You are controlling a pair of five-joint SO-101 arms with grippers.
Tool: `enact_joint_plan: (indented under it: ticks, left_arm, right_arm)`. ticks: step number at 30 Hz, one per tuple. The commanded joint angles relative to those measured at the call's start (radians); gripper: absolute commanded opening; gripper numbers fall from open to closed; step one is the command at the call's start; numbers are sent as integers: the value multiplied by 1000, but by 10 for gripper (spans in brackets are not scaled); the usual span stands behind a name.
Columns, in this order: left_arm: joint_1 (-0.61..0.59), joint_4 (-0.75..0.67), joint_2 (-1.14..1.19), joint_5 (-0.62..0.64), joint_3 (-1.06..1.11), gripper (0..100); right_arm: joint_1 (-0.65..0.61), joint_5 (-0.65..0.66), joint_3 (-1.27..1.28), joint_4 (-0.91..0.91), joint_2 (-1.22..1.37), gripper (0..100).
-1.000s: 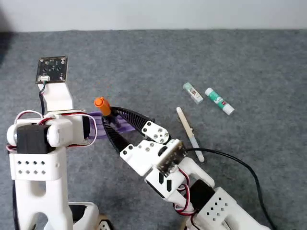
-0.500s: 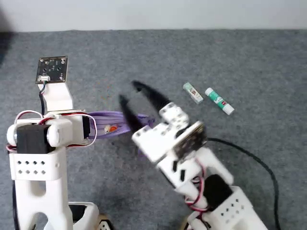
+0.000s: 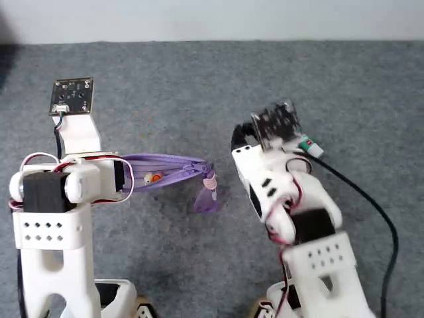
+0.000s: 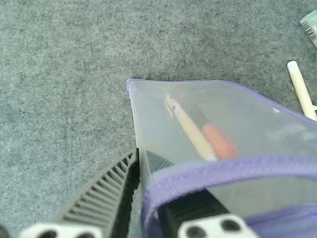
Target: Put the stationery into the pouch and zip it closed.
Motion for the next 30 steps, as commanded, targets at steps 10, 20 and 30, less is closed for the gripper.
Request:
enact_joint_plan:
  ticks: [10,20,30]
  left_arm:
    - [-9,8,-17,11,-42,12]
    - [-6,6,-15,9,-41,12]
    - [-8,6,-15,9,-41,12]
  right_arm:
    - [102,-6,-525,268,746,28]
    - [101,-6,-1034,501,1201,203]
    - [101,-8,-1301,549,1523,173]
